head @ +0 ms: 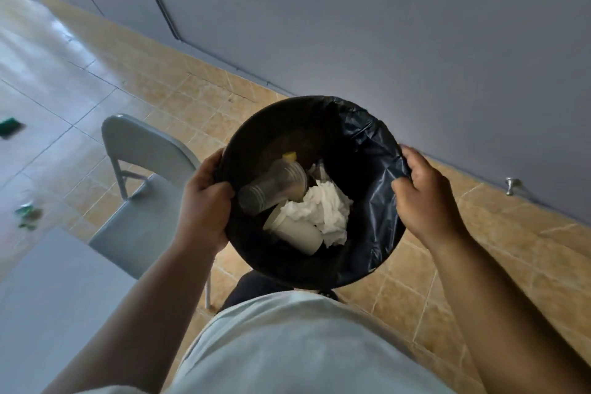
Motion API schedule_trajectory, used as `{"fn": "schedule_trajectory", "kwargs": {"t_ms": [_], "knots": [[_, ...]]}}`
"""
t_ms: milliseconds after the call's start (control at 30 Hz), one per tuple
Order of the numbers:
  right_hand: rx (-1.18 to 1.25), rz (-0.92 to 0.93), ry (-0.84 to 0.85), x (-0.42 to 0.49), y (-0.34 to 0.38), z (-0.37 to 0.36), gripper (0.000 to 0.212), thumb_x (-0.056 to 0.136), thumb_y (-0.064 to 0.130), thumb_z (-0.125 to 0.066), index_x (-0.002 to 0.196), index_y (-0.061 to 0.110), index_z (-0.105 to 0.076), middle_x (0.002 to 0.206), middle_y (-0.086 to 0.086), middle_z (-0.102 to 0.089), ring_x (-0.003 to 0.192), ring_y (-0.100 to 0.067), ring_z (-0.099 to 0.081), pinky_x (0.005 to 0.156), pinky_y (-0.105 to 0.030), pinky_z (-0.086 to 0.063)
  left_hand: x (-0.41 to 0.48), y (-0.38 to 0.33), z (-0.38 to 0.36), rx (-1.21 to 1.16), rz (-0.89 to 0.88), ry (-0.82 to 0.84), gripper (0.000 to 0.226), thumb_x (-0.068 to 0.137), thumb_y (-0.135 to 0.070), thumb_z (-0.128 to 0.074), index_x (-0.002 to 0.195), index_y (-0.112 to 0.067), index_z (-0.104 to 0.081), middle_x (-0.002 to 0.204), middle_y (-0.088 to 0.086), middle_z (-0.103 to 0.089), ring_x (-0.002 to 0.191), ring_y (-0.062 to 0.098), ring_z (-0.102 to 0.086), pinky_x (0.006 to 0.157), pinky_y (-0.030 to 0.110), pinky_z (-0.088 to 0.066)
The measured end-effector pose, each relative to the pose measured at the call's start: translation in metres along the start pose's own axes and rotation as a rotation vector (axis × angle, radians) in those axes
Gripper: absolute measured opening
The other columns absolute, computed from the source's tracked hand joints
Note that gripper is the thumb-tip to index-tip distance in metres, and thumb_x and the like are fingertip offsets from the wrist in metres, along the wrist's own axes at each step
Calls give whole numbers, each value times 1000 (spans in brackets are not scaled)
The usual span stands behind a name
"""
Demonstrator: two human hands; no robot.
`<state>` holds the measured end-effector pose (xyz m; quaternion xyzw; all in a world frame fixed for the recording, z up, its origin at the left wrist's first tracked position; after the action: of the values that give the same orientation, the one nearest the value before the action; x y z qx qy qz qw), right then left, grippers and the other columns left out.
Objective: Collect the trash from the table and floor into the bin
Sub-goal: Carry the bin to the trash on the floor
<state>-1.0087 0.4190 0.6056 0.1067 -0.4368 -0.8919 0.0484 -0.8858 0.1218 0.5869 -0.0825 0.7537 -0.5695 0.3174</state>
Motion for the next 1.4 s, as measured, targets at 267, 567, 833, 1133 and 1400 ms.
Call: {"fn": "schedule_trajectory", "kwargs": {"t_ms": [267,567,833,1133,1400], "knots": [[-60,63,102,137,36,-36,53,96,9,-40,146,27,-41,132,-2,-62,76,-6,-64,65,-17,-46,98,-33,-1,-44,15,-139,61,83,21,-38,122,-18,-65,101,6,-74,92,23,-73,69,43,-62],[-120,54,86,287,103,-79,56,95,5,-42,147,25,-41,123,-3,-66,75,-18,-67,66,-28,-51,256,-83,9,-114,43,-154,63,84,19,-41,126,-23,-64,115,7,-71,106,29,-69,81,54,-59],[-132,119,130,398,175,-136,56,93,4,-42,145,24,-44,131,-1,-62,87,-7,-65,73,-20,-50,349,-142,39,-137,-2,-228,61,83,20,-41,128,-15,-62,114,12,-70,100,27,-71,73,45,-60],[-149,290,374,532,274,-257,55,92,4,-41,142,26,-47,114,1,-69,78,-12,-68,73,-37,-59,437,-186,107,-184,-31,-516,59,86,19,-39,122,-20,-65,104,2,-71,97,22,-68,67,35,-61],[-166,491,629,618,372,-369,56,91,0,-43,141,22,-48,118,-2,-68,94,-18,-66,83,-33,-56,483,-224,161,-199,-89,-812,62,85,19,-38,117,-26,-66,108,-3,-71,99,16,-68,68,27,-59]]}}
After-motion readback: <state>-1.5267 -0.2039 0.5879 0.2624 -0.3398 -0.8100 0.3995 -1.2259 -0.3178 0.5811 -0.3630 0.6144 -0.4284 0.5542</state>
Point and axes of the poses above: each hand's wrist, its own x-axis towards the middle knuckle, its own z-axis out of the back of the hand, y = z × x, the point moved 10 cm from there along x, towards the middle knuckle
